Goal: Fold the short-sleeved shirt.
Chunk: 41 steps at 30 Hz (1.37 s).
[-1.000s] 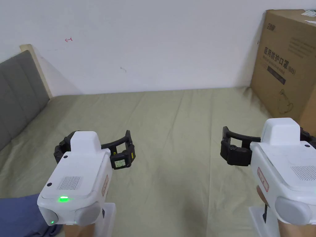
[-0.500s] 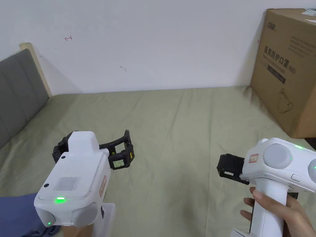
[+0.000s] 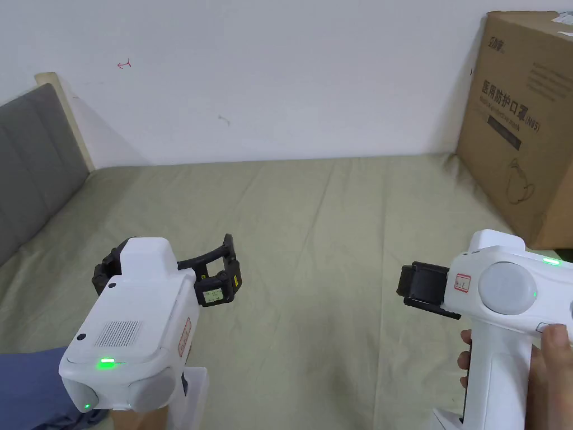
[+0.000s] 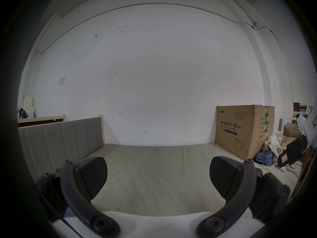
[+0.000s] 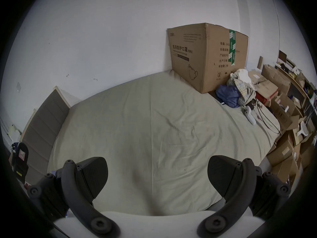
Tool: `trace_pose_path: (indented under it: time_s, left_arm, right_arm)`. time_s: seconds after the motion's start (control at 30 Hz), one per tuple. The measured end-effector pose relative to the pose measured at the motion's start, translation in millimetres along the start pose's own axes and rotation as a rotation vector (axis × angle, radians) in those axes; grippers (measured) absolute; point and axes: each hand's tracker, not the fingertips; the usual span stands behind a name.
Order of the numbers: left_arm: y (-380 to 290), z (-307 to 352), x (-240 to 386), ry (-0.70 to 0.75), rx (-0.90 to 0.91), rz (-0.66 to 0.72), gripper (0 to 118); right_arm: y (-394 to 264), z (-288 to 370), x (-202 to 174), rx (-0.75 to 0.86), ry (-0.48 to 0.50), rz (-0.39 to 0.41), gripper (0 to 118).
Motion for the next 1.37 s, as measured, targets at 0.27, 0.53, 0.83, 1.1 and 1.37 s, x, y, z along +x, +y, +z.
trace_pose_path:
  time_s: [0.27,0.53,0.83,1.1,1.37]
  left_arm:
    - [-0.2,-0.9,-0.7,0.001,0.009,0.007,118]
    - [-1.0,0.2,-1.9,0.003,0.016,0.002,118]
    - [-0.4,2.3,-2.1,0.003,0.025,0.001,118]
    - [-0.4,3.3,-2.6,0.001,0.034,0.001,118]
    - [0.7,4.7,-2.1,-0.001,0.044,0.001,118]
  right_arm:
    - [-4.2,6.3,-6.5,0.043,0.002,0.026,115]
    - [-10.7,15.0,2.0,0.298,0.092,0.009,115]
    - [-31.7,19.0,4.6,0.664,0.058,0.167,116]
    - [-38.5,25.2,-0.1,0.765,-0.019,0.209,118]
    - [-37.1,25.6,0.5,0.77,-0.006,0.22,118]
